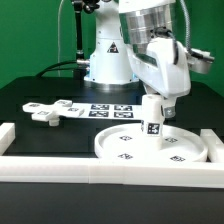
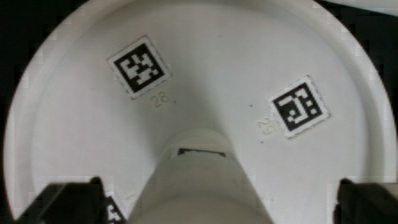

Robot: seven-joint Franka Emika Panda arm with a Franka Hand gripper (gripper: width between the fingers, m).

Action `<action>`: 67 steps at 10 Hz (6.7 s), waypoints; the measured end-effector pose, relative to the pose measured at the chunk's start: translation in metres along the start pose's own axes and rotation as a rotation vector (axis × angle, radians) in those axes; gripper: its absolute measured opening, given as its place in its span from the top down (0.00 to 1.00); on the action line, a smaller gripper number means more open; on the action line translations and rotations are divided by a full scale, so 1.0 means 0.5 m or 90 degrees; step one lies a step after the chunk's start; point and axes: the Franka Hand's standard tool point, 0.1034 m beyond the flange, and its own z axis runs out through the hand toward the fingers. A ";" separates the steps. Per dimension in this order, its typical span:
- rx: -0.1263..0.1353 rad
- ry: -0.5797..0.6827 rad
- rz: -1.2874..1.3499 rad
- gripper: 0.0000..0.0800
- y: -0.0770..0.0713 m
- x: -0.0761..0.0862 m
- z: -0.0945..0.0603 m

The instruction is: Assemble round table

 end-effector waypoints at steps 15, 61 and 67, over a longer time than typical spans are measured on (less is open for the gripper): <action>-0.034 0.027 -0.882 0.19 -0.004 0.008 -0.006; -0.121 0.049 -0.886 0.49 0.018 0.023 0.017; -0.097 0.062 -0.639 0.49 0.017 0.023 0.017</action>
Offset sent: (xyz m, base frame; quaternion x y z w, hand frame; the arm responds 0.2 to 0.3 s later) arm 0.0000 0.0000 0.0000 0.0000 0.0000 -0.1938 0.9810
